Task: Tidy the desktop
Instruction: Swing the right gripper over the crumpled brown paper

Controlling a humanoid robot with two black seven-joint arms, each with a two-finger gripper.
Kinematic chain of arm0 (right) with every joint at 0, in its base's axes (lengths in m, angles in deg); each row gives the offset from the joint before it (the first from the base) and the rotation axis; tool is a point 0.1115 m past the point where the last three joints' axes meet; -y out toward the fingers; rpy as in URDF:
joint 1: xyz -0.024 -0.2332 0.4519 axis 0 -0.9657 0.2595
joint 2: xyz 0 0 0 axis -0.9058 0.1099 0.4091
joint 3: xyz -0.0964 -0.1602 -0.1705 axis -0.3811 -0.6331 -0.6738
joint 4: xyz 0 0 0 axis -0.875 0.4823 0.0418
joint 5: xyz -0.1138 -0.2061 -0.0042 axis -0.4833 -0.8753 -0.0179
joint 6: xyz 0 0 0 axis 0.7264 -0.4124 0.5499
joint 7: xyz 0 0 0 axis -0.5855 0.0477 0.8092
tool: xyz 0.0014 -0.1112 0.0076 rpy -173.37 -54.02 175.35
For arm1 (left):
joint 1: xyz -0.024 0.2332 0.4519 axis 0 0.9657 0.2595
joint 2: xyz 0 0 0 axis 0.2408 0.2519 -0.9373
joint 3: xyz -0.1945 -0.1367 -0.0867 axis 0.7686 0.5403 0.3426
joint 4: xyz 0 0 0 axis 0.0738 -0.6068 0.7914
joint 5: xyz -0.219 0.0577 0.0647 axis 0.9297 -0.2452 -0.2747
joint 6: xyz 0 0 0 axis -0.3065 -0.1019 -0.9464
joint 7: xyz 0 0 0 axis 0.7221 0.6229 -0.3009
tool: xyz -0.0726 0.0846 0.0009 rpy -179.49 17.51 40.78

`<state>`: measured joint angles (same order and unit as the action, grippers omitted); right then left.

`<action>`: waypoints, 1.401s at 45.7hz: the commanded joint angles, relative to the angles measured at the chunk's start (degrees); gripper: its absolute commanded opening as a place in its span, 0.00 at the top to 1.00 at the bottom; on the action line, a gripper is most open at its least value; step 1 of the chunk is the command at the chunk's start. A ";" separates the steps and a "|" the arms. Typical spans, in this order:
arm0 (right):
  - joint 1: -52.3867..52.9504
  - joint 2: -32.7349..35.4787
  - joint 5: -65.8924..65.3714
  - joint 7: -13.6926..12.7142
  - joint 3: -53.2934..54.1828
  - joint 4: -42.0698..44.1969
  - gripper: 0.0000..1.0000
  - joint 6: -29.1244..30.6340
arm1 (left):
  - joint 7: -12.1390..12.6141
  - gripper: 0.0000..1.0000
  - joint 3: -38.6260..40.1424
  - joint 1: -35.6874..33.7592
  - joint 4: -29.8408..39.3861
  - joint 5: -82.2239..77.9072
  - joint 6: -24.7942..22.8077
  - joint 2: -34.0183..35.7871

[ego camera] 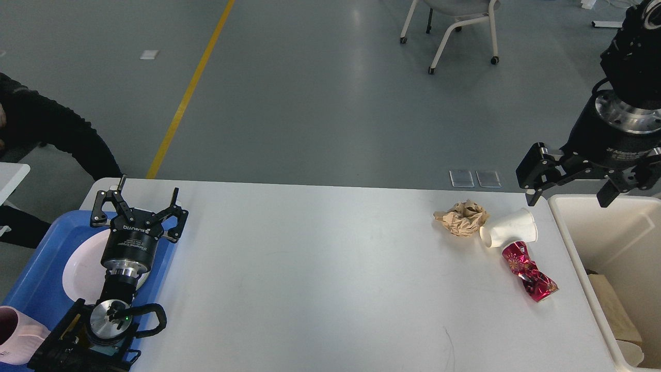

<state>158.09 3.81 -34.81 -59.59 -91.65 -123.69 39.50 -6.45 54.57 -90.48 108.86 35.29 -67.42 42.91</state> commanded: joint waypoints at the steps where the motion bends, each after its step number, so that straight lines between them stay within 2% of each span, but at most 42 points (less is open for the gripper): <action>1: 6.37 0.28 1.51 0.00 -2.27 -6.98 0.00 -0.31 | 0.00 0.04 0.01 0.00 0.00 0.00 0.05 0.00; 18: 6.29 2.65 2.21 0.09 -3.67 -7.77 0.00 -2.15 | 0.00 0.04 0.01 0.00 0.00 0.00 0.05 0.00; 25: 4.80 3.09 1.86 0.35 -3.59 -6.90 0.02 -6.72 | 0.00 0.04 0.01 0.00 0.00 0.00 0.05 0.00; 34: -5.83 1.07 2.39 0.44 -1.66 1.18 0.01 -14.54 | 0.00 0.04 0.01 0.00 0.00 0.00 0.05 0.00; 45: -26.13 -3.49 2.65 0.35 9.94 16.47 0.01 -23.33 | 0.00 0.04 0.01 0.00 0.00 0.00 -0.04 0.00; 64: -59.53 -24.93 2.56 1.05 18.12 57.50 0.01 -35.11 | 0.00 0.04 0.01 0.00 0.00 0.00 0.05 0.00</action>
<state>106.87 -15.66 -32.24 -58.94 -76.52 -77.65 6.84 -6.45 54.59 -90.48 108.86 35.30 -67.42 42.89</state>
